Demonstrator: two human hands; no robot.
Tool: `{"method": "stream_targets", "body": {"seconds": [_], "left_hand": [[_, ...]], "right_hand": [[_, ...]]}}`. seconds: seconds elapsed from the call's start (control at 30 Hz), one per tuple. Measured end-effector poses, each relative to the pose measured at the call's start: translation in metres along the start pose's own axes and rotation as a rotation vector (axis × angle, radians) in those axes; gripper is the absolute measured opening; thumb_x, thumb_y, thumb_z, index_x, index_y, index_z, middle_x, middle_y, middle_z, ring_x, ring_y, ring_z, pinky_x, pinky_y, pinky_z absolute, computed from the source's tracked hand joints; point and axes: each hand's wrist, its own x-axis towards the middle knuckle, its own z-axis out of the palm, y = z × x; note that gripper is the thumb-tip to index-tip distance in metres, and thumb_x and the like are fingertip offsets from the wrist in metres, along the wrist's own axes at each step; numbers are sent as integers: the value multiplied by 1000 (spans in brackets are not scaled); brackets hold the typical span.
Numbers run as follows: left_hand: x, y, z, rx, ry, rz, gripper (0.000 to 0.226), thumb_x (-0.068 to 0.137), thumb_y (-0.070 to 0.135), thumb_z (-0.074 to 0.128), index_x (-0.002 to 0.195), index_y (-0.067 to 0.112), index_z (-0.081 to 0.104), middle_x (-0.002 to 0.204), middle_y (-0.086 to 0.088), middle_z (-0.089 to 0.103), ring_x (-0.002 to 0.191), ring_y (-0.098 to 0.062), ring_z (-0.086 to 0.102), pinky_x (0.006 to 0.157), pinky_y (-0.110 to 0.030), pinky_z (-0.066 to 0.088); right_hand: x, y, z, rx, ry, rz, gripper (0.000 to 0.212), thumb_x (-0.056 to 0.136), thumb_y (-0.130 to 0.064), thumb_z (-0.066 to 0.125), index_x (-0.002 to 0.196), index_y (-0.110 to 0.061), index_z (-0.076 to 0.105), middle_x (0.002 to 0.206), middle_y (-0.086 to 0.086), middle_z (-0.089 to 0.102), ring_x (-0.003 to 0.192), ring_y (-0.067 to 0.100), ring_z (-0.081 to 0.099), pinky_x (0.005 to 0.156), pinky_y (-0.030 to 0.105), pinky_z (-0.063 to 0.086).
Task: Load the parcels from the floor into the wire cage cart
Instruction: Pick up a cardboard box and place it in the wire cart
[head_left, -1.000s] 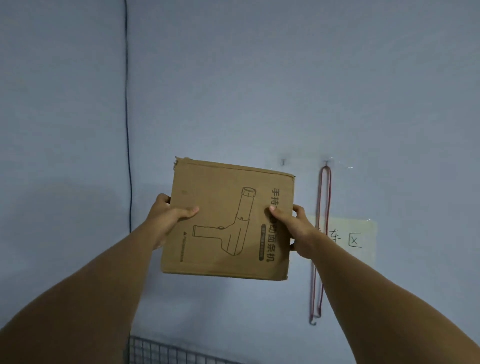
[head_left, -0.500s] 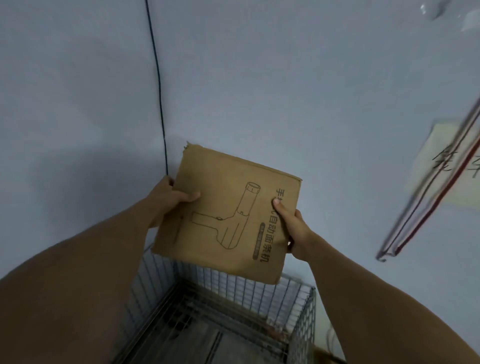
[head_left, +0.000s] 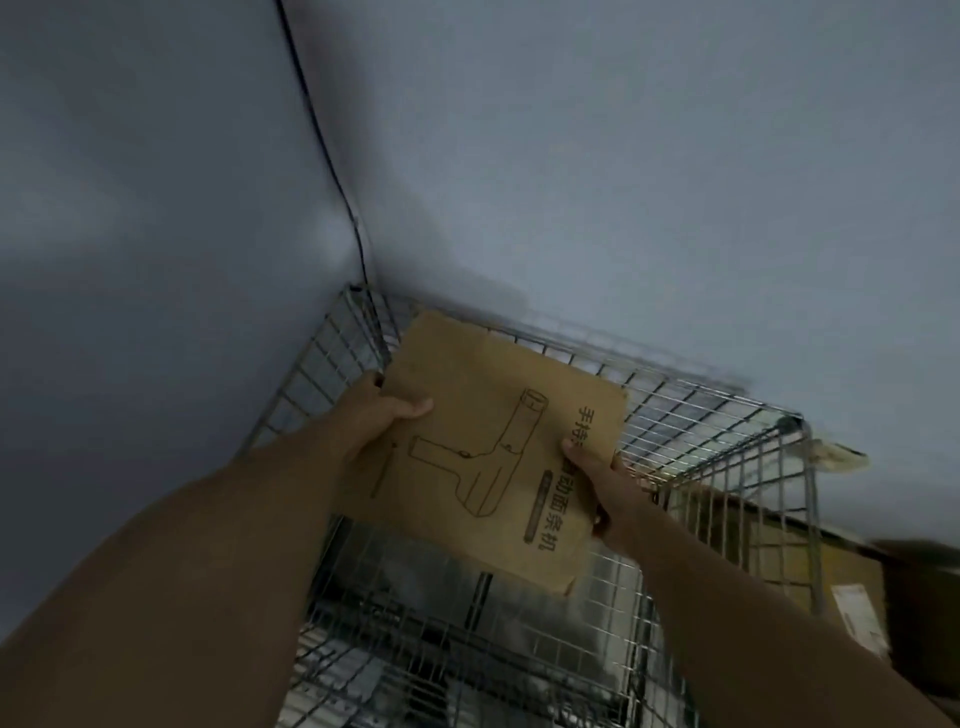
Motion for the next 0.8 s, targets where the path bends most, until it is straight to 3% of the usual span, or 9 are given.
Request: {"method": "stream_targets", "body": {"seconds": [0.07, 0.23, 0.37, 0.43, 0.53, 0.63, 0.7, 0.73, 0.8], "left_hand": [[43, -34, -1, 23, -21, -21, 100, 70, 48, 91, 153, 19, 42, 146, -3, 55, 118, -27, 61, 100, -42, 52], [134, -131, -2, 106, -55, -123, 82, 73, 58, 85, 141, 21, 59, 132, 1, 66, 104, -20, 66, 94, -37, 53], [197, -200, -3, 137, -22, -185, 79, 80, 57, 81, 144, 16, 57, 139, 1, 58, 126, -28, 58, 107, -44, 47], [229, -227, -5, 118, 14, -186, 78, 79, 58, 80, 141, 17, 57, 133, 5, 57, 124, -27, 59, 106, -43, 47], [281, -256, -6, 133, 41, -143, 90, 70, 69, 80, 143, 22, 57, 140, -4, 61, 121, -28, 62, 105, -50, 51], [324, -277, -4, 227, 131, -79, 66, 91, 46, 74, 146, 15, 52, 138, -8, 59, 124, -30, 58, 104, -42, 47], [346, -289, 1, 347, 196, 31, 48, 96, 39, 69, 135, 16, 57, 123, -5, 63, 112, -27, 62, 94, -38, 47], [353, -294, 3, 402, 233, 87, 43, 96, 38, 68, 131, 16, 56, 122, -6, 63, 109, -27, 62, 93, -38, 46], [369, -311, 8, 575, 282, 152, 63, 95, 41, 68, 147, 14, 44, 142, -15, 53, 126, -36, 54, 100, -46, 46]], "right_hand": [[35, 25, 14, 43, 44, 41, 99, 35, -56, 100, 123, -29, 65, 115, 6, 77, 110, 35, 70, 96, 68, 51], [125, 90, 44, 55, 46, 89, 56, 81, -29, 84, 131, -14, 62, 112, 16, 77, 104, 38, 74, 90, 65, 56], [194, 136, 65, -21, 52, 163, 72, 75, -30, 89, 137, -24, 53, 109, 9, 78, 101, 34, 74, 93, 61, 56], [226, 153, 79, -83, 49, 185, 69, 80, -27, 86, 139, -31, 50, 107, 4, 77, 100, 29, 72, 96, 56, 54], [274, 174, 99, -73, 39, 189, 63, 86, -15, 78, 139, -32, 49, 109, 2, 74, 96, 24, 70, 81, 43, 54], [316, 190, 114, -10, 38, 158, 55, 87, -8, 76, 133, -28, 53, 109, 4, 75, 91, 24, 73, 73, 41, 57], [342, 198, 125, 9, 52, 130, 48, 88, -6, 75, 128, -25, 57, 108, 6, 76, 88, 22, 74, 68, 38, 58], [355, 201, 130, 12, 58, 113, 47, 87, -6, 75, 128, -23, 58, 110, 7, 76, 90, 24, 75, 70, 41, 60], [375, 208, 140, 17, 71, 74, 49, 85, -5, 77, 128, -20, 60, 112, 11, 76, 99, 31, 74, 83, 50, 61]]}}
